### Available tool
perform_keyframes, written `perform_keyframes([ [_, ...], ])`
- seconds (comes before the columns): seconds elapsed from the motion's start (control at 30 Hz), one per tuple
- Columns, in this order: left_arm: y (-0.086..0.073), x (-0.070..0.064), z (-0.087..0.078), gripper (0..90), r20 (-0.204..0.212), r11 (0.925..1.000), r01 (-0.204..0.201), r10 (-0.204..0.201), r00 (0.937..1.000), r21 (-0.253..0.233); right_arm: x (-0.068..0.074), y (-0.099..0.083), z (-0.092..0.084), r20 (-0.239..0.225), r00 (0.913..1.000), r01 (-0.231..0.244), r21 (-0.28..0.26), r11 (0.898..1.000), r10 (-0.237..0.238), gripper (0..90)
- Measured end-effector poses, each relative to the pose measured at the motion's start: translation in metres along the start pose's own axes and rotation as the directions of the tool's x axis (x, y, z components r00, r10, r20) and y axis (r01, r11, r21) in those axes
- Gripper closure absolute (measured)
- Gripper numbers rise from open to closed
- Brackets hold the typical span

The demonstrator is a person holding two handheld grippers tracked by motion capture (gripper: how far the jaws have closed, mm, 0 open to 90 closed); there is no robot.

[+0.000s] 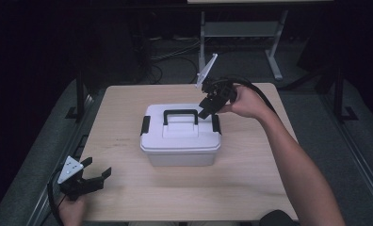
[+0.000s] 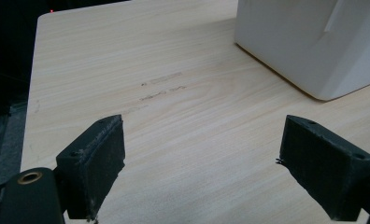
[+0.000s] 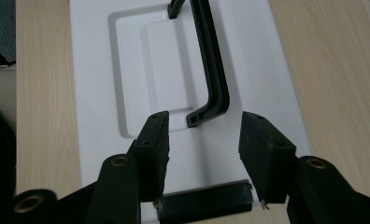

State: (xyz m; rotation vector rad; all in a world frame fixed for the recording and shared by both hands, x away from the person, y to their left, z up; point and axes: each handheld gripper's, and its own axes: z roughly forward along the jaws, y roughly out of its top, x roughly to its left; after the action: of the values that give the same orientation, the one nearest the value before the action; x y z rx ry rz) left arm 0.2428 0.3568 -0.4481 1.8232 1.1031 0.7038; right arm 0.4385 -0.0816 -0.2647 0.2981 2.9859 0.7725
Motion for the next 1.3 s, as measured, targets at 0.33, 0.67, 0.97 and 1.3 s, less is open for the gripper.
perform_keyframes([
  [0.33, 0.0, 0.0, 0.0, 13.4, -0.002, 1.0, 0.001, -0.001, 1.0, 0.001, 0.0, -0.016, -0.003, 0.008, 0.9996, -0.027, -0.001, 1.0, 0.027, 50.2],
  [0.67, 0.0, -0.001, 0.001, 13.4, 0.002, 1.0, -0.007, 0.007, 1.0, 0.007, -0.001, -0.034, -0.005, 0.013, 0.9986, -0.05, -0.004, 0.999, 0.051, 48.0],
  [0.97, 0.0, -0.002, 0.001, 13.4, 0.003, 0.9999, -0.012, 0.012, 0.9999, 0.009, -0.001, -0.049, -0.009, 0.026, 0.9966, -0.077, -0.013, 0.997, 0.078, 46.6],
  [1.3, 0.0, -0.003, 0.002, 13.4, 0.005, 0.9999, -0.014, 0.014, 0.9999, 0.008, 0.0, -0.067, -0.011, 0.035, 0.994, -0.103, -0.02, 0.995, 0.103, 44.8],
])
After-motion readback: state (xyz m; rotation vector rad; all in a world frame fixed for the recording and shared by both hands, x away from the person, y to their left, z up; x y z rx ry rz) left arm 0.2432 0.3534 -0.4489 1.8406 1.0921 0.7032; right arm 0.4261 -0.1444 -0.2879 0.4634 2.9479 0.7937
